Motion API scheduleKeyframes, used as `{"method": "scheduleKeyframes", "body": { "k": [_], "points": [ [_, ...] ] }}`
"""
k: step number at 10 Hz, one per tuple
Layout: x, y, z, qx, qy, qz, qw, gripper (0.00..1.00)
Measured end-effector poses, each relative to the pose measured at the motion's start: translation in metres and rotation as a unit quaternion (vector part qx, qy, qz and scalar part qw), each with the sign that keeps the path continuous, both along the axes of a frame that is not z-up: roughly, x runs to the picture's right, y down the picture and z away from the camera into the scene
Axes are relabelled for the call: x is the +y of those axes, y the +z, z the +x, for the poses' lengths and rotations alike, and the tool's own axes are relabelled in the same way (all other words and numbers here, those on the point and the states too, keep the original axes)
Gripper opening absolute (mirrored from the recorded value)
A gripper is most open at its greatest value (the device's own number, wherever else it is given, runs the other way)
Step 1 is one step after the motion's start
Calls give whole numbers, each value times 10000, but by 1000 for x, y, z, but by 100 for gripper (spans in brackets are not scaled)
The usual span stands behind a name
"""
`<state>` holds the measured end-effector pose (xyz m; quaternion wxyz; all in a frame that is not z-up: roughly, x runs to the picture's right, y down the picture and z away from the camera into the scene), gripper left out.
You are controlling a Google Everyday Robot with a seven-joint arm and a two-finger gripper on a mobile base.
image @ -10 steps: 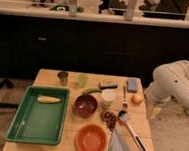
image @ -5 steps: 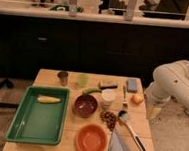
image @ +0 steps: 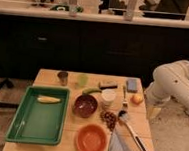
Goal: Place apple in table surface
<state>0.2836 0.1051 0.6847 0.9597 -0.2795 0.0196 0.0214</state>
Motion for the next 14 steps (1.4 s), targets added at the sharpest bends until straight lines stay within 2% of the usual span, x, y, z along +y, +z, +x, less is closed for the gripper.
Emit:
{"method": "scheduleKeyframes", "body": {
  "k": [14],
  "points": [
    [0,0,0,0,0,0,10000,80]
  ]
}}
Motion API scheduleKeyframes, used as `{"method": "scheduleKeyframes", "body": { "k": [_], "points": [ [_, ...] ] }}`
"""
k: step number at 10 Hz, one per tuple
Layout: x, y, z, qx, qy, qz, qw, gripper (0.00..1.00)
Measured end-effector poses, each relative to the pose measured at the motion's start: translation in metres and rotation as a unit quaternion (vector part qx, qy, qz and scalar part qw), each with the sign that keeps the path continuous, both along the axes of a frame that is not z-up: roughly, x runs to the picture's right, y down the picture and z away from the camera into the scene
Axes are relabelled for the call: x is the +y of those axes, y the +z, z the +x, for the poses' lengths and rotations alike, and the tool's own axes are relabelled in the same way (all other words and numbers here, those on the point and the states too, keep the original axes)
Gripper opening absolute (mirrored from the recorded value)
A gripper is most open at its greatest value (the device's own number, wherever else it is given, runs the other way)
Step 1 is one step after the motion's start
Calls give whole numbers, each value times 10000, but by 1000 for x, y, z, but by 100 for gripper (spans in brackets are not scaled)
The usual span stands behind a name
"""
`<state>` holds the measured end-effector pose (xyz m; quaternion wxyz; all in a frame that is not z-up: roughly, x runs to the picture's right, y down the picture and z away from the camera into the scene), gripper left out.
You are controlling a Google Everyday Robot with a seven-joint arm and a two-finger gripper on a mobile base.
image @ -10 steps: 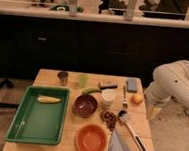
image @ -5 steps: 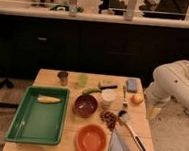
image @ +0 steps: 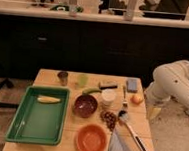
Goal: Place apple in table surface
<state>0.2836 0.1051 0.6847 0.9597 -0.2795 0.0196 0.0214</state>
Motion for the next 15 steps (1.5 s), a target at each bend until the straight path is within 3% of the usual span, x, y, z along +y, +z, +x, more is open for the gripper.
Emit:
{"method": "scheduleKeyframes", "body": {
  "k": [4,8,12,15],
  "points": [
    [-2,0,0,-48,32,3,10000,80],
    [-12,11,-3,-541,306,-123,9980,80],
    [-17,33,-3,-740,515,-235,9957,80],
    [-14,61,-1,-730,552,-328,9953,80]
  ]
}}
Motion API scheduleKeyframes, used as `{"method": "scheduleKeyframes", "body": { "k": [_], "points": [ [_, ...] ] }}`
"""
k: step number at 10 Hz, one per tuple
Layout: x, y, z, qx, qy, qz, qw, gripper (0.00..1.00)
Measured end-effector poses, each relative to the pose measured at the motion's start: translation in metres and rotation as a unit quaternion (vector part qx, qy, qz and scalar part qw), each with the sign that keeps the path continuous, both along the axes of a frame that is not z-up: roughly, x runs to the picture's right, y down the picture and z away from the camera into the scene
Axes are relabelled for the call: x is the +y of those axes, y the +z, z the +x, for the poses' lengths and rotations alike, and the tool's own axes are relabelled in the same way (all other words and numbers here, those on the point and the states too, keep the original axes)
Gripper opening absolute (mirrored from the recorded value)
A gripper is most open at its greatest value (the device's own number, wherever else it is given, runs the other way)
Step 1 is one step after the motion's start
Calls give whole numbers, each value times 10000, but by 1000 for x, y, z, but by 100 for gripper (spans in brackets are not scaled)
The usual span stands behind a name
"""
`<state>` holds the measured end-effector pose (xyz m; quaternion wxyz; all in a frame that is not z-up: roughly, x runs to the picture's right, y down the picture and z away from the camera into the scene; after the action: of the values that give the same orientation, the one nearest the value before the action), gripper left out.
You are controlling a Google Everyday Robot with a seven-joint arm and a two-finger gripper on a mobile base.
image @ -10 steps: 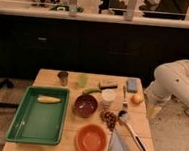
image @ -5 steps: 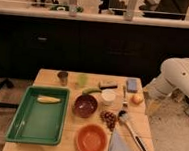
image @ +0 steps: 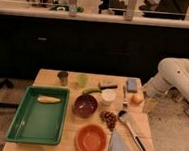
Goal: Place apple in table surface
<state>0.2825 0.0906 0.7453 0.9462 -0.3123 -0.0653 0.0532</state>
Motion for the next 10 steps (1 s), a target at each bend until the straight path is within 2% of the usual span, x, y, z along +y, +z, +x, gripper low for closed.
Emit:
{"method": "scheduleKeyframes", "body": {
  "k": [4,7,10],
  "points": [
    [-4,25,1,-258,261,-161,9992,80],
    [-10,40,3,-549,638,-251,9961,80],
    [-13,52,6,-674,851,-321,9936,80]
  ]
}}
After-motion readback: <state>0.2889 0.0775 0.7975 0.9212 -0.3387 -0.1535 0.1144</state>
